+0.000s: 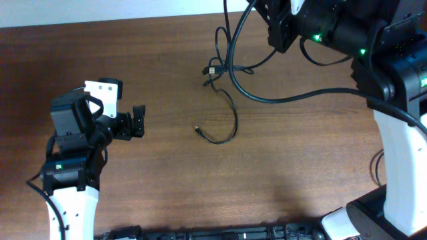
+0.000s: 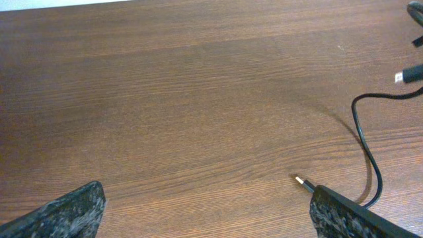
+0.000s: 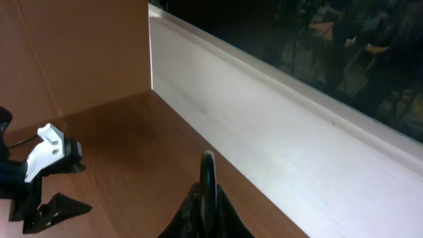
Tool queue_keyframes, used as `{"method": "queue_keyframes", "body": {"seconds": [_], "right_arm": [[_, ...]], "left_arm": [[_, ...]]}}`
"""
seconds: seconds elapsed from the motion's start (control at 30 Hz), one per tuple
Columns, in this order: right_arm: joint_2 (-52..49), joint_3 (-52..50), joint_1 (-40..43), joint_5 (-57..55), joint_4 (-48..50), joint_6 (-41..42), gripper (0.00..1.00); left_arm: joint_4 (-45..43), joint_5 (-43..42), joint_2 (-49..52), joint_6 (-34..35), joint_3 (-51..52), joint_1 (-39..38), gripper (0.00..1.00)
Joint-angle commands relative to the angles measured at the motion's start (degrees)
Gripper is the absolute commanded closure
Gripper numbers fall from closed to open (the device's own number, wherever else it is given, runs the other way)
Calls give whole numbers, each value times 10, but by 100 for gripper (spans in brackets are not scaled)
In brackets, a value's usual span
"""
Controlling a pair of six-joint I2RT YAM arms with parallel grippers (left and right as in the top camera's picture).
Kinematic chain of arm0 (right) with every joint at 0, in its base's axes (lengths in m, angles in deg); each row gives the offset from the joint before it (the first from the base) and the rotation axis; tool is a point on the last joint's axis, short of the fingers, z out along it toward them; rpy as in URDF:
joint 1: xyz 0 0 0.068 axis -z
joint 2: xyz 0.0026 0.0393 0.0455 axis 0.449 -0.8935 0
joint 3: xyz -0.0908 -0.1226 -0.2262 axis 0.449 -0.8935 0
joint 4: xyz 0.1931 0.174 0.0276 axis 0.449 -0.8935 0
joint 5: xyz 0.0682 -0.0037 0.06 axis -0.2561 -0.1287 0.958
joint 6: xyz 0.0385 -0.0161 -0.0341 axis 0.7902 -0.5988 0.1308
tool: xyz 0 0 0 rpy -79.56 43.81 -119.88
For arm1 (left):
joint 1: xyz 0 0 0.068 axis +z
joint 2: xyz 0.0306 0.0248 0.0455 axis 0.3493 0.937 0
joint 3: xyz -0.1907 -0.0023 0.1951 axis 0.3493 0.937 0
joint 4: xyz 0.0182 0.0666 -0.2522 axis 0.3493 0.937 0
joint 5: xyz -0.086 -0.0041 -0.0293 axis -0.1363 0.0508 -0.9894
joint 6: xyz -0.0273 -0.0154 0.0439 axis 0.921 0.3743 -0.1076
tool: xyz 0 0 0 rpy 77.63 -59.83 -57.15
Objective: Untangle cables
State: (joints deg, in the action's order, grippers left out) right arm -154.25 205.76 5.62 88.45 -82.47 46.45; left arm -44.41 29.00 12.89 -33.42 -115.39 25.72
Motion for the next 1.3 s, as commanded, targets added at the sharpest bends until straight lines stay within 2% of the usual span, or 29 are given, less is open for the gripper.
{"method": "queue_keyframes", "body": {"seconds": [0.0,0.1,0.2,0.33,0.5,0.53,0.57,0.6,0.63,0.7,0.73,0.83,0.93,1.0,1.17,1.27], "right_arm": [[3,9,-3,7,-7,-3,96],[3,9,-3,8,-3,-3,96],[4,9,-3,7,28,54,96],[5,9,-3,8,70,118,96],[5,9,-3,8,162,274,96],[5,9,-3,8,171,292,96],[5,9,-3,10,182,312,96],[5,9,-2,9,184,312,96],[5,9,0,8,186,312,96],[5,9,35,8,180,313,96],[5,9,47,10,173,325,96],[5,9,79,13,150,336,96],[5,9,146,14,126,336,96],[5,9,207,14,100,336,96],[5,9,305,14,88,336,96],[4,9,412,7,70,336,96]], "left_arm": [[-4,-37,-2,-3,0,1,1],[-31,-292,43,-3,0,0,1],[-67,-415,171,-5,0,-29,1],[-237,-567,313,-5,0,-100,1],[-396,-547,351,-5,0,-170,1],[-398,-509,351,-3,0,-175,1],[-387,-398,351,36,0,-177,4],[-387,-372,351,43,0,-176,9],[-380,-336,351,43,0,-176,31],[-339,-221,351,103,0,-173,100],[-328,-195,351,123,0,-169,100],[-334,-191,351,140,0,-162,100],[-266,-68,351,295,0,-117,100],[-214,-58,351,344,0,-60,100],[-181,-38,351,355,0,-16,100],[-181,-32,351,376,0,12,100]]}}
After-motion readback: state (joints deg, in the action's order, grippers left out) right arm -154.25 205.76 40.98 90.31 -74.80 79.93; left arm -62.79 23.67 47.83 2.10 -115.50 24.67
